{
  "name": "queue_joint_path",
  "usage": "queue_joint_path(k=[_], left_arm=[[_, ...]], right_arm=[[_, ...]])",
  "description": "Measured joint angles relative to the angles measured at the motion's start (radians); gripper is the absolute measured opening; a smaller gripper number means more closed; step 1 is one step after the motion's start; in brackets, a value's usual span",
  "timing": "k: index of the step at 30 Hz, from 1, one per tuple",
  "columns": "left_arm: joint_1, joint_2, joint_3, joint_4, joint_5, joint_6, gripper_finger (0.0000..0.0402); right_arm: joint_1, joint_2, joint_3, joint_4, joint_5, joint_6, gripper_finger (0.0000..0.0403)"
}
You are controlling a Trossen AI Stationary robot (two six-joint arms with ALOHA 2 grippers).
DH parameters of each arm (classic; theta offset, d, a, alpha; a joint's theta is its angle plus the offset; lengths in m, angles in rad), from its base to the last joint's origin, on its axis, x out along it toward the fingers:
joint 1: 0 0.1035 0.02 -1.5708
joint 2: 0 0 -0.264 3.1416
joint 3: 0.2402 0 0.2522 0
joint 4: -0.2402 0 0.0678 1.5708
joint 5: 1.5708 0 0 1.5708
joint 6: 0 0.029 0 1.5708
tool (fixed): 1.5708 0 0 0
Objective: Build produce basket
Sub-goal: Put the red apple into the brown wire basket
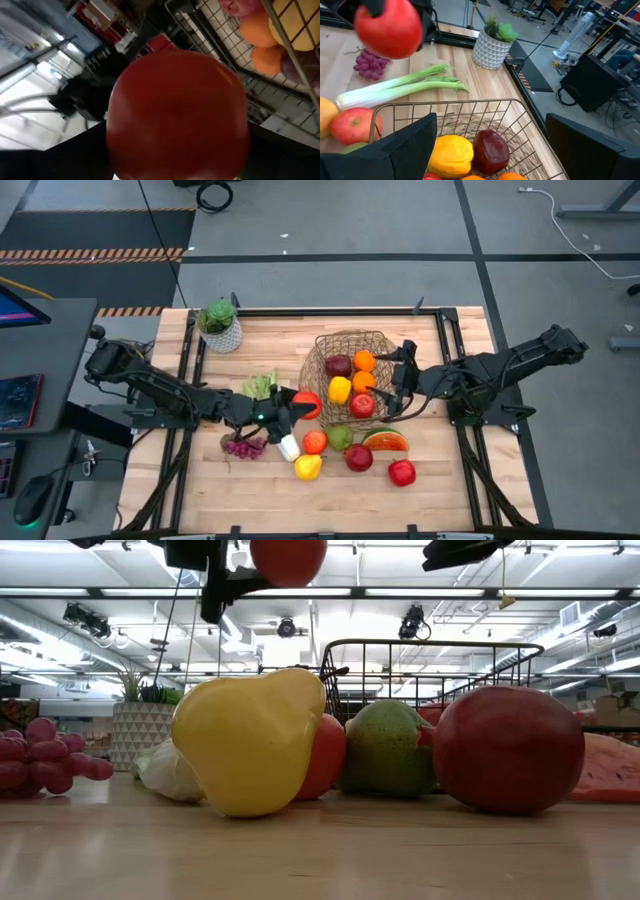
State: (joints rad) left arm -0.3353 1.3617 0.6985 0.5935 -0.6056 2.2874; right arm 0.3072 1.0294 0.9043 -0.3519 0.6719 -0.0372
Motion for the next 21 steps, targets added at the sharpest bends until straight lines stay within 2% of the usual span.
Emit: queue_joint_path(k=[10, 21], left_arm=[[-0.039, 0.0, 0.044, 0.013, 0.017, 0.161, 0.0314], [-0.062, 0.0, 0.044, 0.008, 0.027, 0.16, 0.0314]], right_arm=[[-0.003, 0.0, 0.0, 0.0, -0.012, 0.007, 0.0375], [-0.003, 0.0, 0.0, 0.0, -0.012, 0.007, 0.0375]])
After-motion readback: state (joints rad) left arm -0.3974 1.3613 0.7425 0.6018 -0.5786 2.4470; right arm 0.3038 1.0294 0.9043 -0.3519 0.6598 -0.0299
